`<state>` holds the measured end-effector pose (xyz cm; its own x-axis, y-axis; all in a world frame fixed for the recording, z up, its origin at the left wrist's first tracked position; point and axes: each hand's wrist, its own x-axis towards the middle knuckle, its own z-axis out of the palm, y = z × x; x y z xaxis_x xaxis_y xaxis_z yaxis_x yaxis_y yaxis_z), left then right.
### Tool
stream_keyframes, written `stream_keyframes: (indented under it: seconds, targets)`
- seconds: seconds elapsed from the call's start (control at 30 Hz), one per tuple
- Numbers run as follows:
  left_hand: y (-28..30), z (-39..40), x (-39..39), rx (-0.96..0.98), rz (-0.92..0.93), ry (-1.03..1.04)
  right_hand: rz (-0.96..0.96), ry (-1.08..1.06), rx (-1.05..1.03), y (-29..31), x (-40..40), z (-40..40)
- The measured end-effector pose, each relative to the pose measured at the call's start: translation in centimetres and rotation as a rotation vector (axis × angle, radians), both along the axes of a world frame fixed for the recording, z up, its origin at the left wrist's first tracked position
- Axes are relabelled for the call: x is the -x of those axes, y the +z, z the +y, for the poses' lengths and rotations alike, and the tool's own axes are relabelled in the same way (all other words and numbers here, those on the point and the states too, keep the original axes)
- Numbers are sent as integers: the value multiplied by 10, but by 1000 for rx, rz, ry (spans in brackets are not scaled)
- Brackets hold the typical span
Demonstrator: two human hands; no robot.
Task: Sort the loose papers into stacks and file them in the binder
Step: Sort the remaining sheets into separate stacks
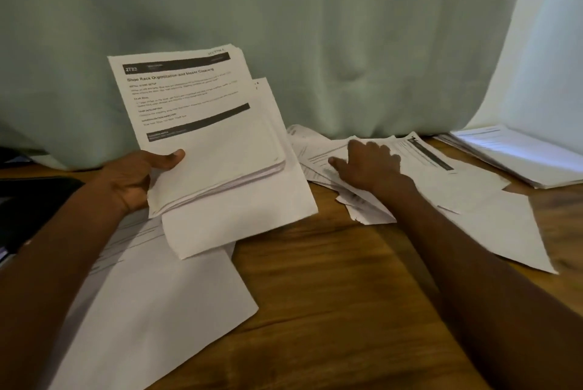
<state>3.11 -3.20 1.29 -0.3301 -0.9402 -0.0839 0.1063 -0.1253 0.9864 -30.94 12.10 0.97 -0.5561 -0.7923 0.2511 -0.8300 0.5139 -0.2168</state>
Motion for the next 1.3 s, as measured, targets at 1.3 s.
stream_keyframes:
  seconds: [1.3]
  targets:
    - [-31,27,140,24,251,-108,-300,-270,162,-21,144,92]
